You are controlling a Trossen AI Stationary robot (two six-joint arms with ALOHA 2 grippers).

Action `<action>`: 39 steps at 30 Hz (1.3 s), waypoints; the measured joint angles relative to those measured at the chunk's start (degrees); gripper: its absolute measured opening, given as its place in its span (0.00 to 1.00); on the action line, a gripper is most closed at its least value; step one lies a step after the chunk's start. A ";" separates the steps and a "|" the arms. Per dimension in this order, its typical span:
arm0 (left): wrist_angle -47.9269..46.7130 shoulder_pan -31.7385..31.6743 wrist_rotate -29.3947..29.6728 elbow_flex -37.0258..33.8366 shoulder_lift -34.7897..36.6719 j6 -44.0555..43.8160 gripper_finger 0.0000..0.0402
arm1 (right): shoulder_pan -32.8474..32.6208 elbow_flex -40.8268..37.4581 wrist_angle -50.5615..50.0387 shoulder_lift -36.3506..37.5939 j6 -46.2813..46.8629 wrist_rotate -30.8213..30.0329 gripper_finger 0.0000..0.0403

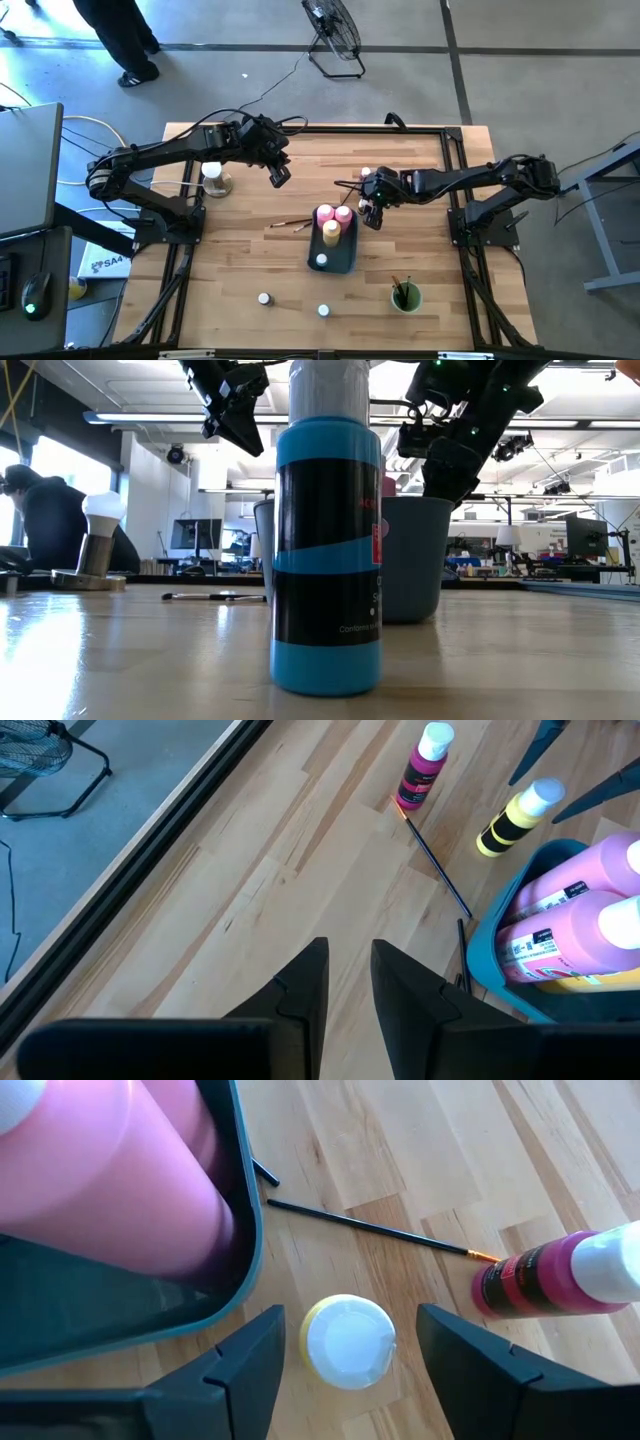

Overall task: Pick & Place Paint Supplies
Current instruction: Put the small yellow and black paint bottle into the blue bin

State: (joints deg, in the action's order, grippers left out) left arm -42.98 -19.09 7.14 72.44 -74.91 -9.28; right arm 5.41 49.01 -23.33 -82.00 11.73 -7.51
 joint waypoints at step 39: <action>0.00 0.00 -0.02 0.00 0.00 0.00 0.19 | -0.02 0.00 -0.15 0.26 0.45 -0.02 0.30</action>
State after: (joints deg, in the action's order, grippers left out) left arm -42.98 -19.09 7.11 72.44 -74.91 -9.28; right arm 5.39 49.01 -23.49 -81.73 12.19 -7.53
